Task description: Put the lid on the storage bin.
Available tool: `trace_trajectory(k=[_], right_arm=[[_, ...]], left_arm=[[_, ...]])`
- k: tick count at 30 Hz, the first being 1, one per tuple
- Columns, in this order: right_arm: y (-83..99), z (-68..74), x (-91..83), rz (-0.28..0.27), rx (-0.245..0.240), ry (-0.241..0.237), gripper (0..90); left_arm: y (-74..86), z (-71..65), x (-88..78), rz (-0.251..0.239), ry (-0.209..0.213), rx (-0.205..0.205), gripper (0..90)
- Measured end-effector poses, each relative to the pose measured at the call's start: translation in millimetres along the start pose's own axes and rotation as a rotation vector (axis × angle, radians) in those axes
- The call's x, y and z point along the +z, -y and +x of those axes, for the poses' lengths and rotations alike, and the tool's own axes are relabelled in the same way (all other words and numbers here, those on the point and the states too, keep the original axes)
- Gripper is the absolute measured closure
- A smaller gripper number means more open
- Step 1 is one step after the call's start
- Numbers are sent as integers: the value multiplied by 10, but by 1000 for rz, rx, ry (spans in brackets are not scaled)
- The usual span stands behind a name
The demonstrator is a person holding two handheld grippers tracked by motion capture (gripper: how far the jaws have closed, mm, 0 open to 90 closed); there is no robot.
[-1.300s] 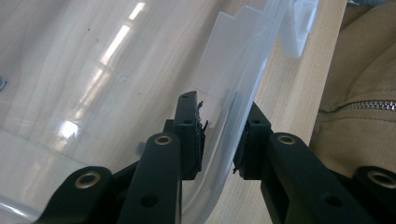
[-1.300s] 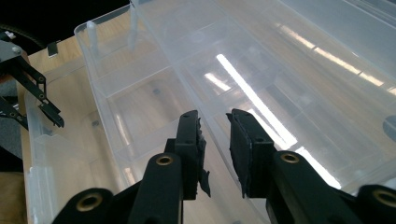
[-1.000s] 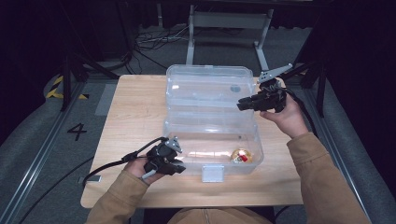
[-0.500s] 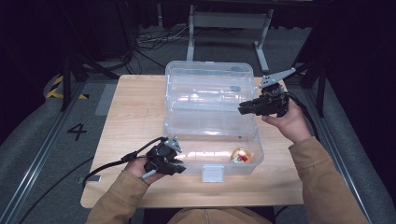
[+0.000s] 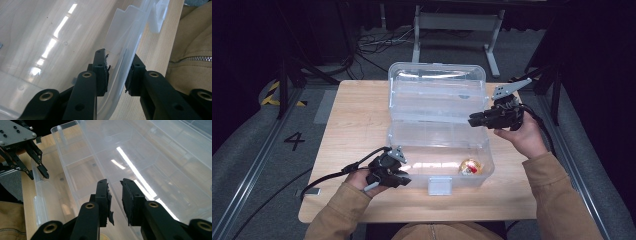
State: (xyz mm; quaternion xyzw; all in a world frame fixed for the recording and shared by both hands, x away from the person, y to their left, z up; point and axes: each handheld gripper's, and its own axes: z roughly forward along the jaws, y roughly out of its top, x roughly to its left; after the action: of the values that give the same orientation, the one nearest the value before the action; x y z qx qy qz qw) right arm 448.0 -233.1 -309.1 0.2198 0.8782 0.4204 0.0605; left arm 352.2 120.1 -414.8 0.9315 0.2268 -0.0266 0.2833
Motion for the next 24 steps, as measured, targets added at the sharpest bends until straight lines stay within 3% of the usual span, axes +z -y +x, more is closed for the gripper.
trace_trajectory(k=[24], right_arm=[[117, 189, -60, -7, -7, 8, 752]], left_arm=[[3, 0, 3, -10, 3, -4, 738]])
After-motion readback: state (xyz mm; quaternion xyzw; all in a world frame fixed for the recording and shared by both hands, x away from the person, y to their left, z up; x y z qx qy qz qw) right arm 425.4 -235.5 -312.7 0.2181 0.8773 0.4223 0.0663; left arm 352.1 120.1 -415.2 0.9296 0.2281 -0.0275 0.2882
